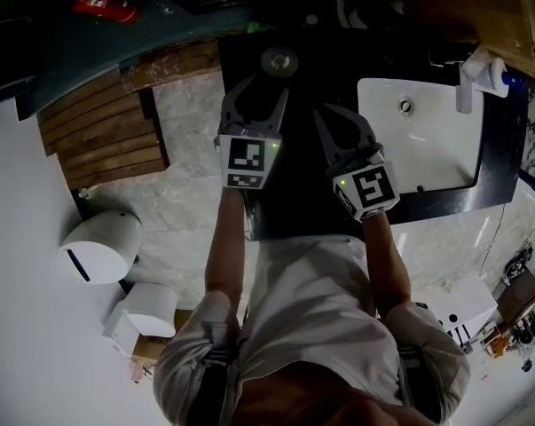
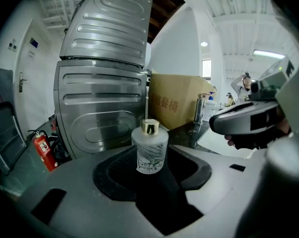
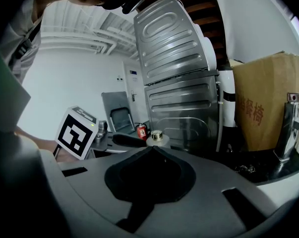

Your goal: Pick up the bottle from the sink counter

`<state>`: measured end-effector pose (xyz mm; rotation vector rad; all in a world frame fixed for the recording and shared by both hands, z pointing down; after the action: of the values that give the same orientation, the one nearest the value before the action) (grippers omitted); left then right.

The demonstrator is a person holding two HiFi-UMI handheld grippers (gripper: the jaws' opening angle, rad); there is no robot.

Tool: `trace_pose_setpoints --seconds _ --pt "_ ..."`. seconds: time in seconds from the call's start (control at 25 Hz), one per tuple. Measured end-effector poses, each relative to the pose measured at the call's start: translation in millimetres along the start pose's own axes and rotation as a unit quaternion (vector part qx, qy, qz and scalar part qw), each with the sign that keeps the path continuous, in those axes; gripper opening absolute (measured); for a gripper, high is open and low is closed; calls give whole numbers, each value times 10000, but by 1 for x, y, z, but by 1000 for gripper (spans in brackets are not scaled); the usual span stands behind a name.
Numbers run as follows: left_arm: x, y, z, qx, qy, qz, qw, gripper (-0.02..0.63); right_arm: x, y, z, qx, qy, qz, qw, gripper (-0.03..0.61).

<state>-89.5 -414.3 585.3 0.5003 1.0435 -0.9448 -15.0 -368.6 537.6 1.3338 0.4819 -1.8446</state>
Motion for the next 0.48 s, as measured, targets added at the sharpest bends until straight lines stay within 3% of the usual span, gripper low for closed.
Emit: trace_pose_setpoints --seconds 0.48 --pt "-4 -4 24 -187 -152 67 9997 274 -6 6 5 42 -57 49 10000 -3"
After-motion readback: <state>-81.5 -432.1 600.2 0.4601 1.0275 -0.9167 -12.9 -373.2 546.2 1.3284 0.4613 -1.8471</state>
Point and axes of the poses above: the fingertips, and each gripper's own axes: z forward along the fingers, y to its right, x out of its top, the point moved 1 cm from there along -z, backward along the fingers, and after that the axes turned 1 degree about x, right-handed, at the moved point
